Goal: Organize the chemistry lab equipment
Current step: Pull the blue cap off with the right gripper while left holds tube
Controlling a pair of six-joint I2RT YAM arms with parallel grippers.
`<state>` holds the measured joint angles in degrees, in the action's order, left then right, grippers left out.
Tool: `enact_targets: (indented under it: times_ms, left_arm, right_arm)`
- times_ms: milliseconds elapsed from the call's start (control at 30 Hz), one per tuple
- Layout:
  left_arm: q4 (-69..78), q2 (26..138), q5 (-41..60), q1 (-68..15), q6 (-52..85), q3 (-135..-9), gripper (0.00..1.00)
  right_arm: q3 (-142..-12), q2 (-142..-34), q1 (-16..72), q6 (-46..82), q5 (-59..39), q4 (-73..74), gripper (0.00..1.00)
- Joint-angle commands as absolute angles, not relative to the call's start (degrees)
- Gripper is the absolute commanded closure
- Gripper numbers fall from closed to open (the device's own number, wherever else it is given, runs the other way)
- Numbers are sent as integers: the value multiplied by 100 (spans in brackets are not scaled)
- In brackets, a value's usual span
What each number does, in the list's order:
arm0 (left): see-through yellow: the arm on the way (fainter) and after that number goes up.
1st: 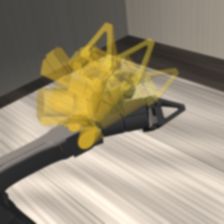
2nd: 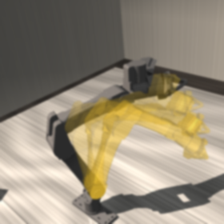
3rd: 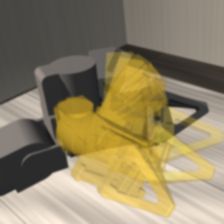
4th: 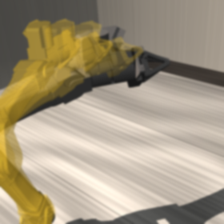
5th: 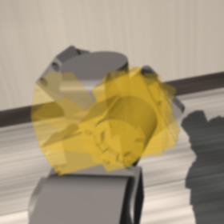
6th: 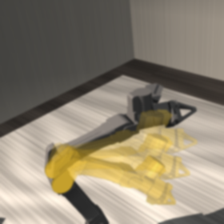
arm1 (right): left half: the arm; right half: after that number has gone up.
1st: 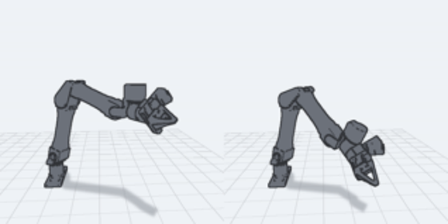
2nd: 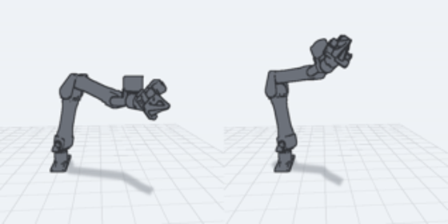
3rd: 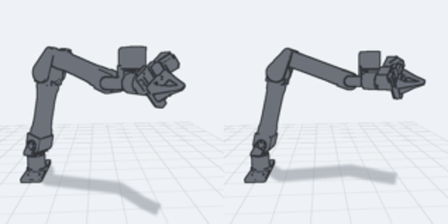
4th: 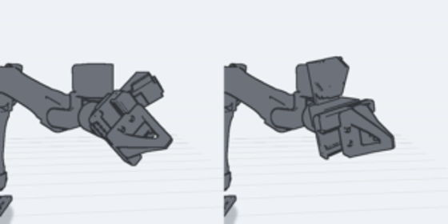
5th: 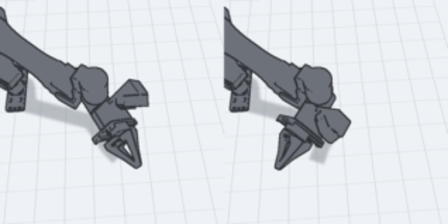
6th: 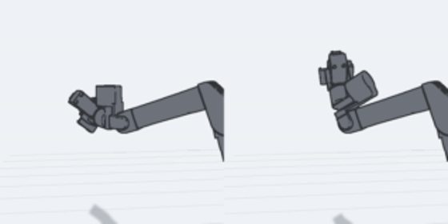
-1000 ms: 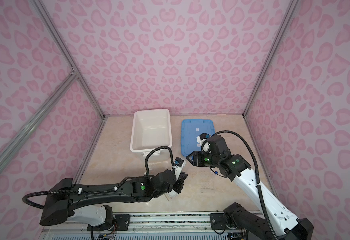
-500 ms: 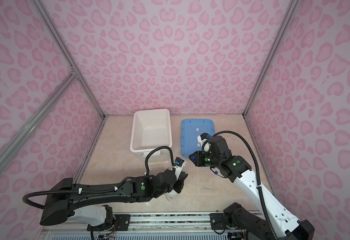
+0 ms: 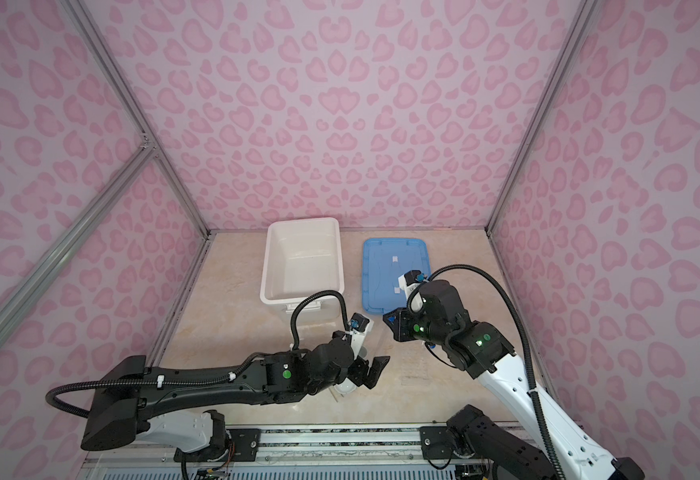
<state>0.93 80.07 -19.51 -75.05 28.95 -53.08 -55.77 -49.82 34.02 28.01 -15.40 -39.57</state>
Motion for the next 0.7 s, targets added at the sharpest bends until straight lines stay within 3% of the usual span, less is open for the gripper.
enact_targets:
  times_ms: [0,367,667]
  left_arm:
    - [585,7723,-1619,-7508,3263,-5253,0]
    - [781,7683,-1244,-7482,3941,-5192,3]
    - [746,8077,-1099,-7440,4078,-5327,3]
  right_arm:
    - [-5446,-4595,3798,2464,-223,-4071,85]
    - [-4627,-3307,5551,2957,2667,-4381,87]
    - [-4211,-2496,5658,4125,3573,-5126,87]
